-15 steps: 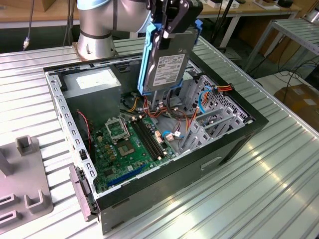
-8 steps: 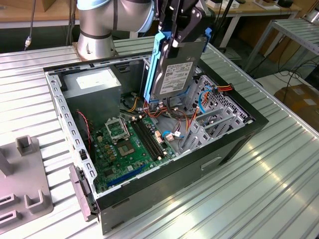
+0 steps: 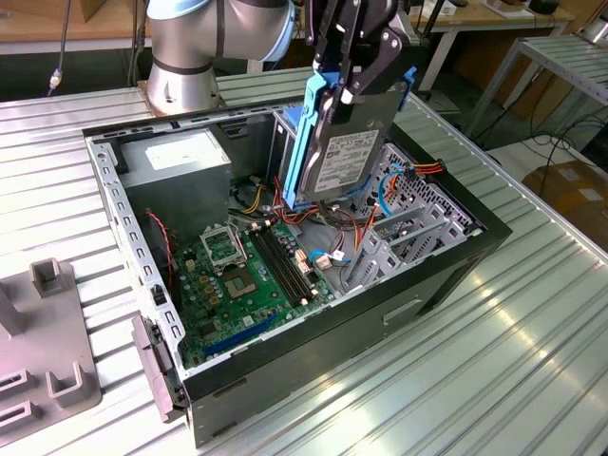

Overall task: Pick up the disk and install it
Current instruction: 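Insert the disk into the insertion slot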

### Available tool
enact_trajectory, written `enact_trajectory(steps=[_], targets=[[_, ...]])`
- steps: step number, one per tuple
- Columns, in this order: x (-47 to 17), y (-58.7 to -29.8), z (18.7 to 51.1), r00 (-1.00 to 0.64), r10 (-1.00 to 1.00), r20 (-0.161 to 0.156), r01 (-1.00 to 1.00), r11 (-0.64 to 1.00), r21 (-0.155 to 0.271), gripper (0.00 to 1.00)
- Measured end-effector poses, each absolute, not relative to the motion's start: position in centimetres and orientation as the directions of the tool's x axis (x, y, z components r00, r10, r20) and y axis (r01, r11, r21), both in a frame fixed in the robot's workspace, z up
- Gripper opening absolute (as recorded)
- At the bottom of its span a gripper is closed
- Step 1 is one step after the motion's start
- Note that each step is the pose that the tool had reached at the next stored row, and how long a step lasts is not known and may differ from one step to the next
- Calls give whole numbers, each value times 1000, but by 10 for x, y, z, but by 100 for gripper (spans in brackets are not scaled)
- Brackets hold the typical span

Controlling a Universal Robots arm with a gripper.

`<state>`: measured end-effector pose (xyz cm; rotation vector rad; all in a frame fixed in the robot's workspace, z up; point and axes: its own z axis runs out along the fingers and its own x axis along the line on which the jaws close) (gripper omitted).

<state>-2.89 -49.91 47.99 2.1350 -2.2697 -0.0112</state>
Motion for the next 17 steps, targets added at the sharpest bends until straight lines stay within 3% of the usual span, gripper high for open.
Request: enact_trajectory(steps=[6,11,17], targets=[[-29,-507,478,-61,-998,15,-998,61,22,37],[-29,-508,478,-61,-998,14,-998,61,-17,37],[-26,-517,477,-63,-998,14,-998,63,-17,37]])
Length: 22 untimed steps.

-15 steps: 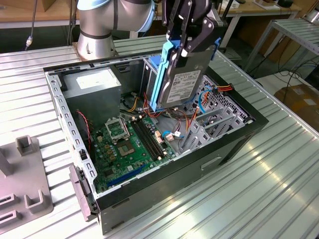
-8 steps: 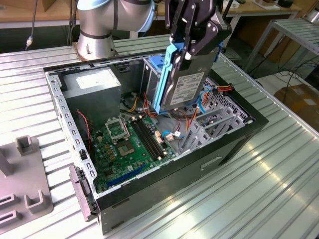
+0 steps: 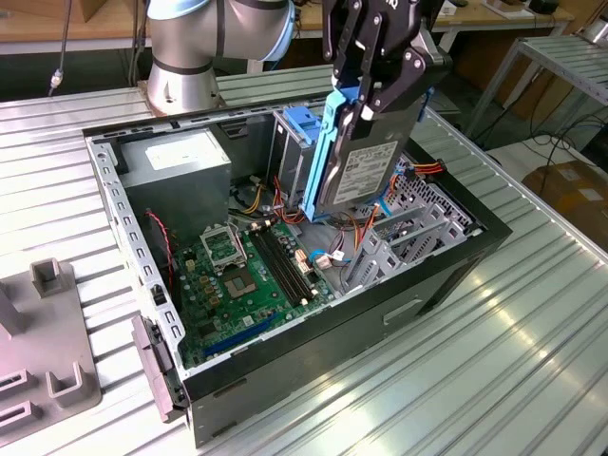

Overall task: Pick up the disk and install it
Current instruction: 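Insert the disk into the insertion slot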

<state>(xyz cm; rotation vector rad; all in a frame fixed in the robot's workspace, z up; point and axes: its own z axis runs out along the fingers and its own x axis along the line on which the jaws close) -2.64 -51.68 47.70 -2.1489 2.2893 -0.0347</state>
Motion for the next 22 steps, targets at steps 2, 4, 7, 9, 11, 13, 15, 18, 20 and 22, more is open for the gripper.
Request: enact_trajectory(steps=[2,4,7,9,11,13,15,18,20,22], targets=[[-24,-521,477,-64,-998,14,-998,64,-14,37],[-19,-525,477,-64,-998,15,-998,64,6,37],[-4,-528,476,-64,-998,16,-998,64,8,37],[7,-529,475,-64,-998,16,-998,64,8,37],[13,-529,475,-63,-998,17,-998,64,8,37],[18,-530,475,-64,-998,17,-998,64,8,37],[22,-531,474,-64,-998,17,-998,64,8,37],[29,-532,474,-64,-998,19,-998,64,8,37],[32,-534,474,-64,-998,23,-998,64,8,37],[34,-536,473,-64,-998,27,-998,64,7,37]])
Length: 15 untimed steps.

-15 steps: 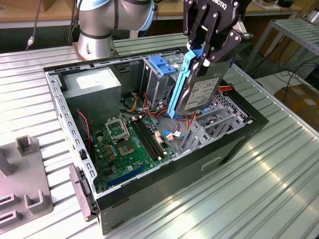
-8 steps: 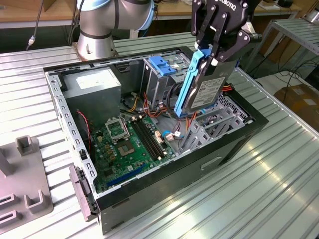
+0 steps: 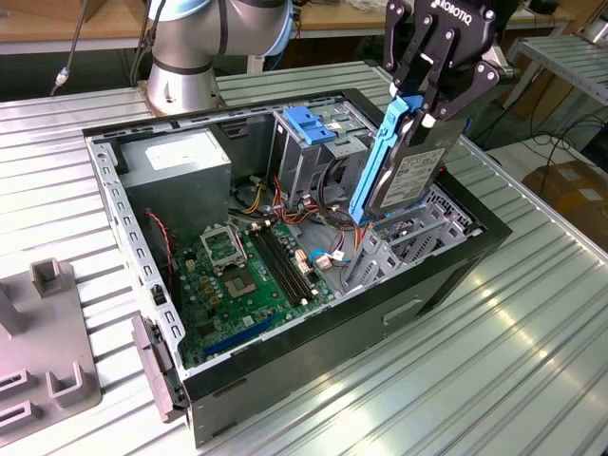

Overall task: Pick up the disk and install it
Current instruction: 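Insert the disk into the insertion slot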

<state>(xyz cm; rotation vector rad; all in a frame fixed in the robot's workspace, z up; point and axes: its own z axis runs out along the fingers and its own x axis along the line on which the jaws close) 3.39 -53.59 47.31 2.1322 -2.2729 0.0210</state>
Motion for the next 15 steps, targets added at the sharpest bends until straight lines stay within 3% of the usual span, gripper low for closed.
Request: enact_trajectory(steps=[15], targets=[[61,-547,468,-64,-997,41,-998,64,6,37]])
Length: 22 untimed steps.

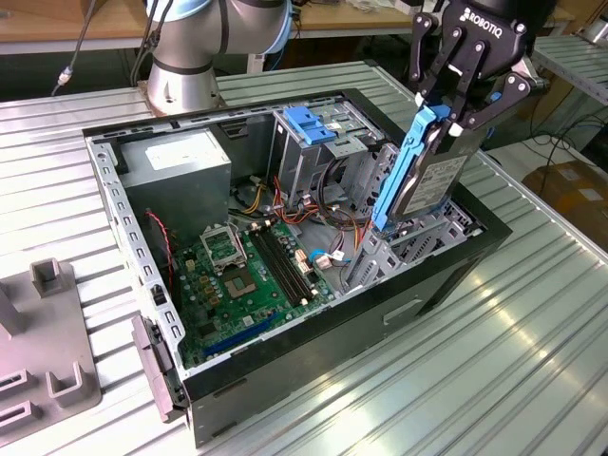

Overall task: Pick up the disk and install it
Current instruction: 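Insert the disk into the insertion slot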

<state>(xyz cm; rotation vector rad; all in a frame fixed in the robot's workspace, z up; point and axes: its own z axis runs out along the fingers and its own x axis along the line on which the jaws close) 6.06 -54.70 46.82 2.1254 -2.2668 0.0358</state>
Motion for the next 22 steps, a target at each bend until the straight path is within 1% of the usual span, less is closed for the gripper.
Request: enact_trajectory(steps=[22], targets=[[65,-549,458,-68,-997,40,-998,68,6,37]])
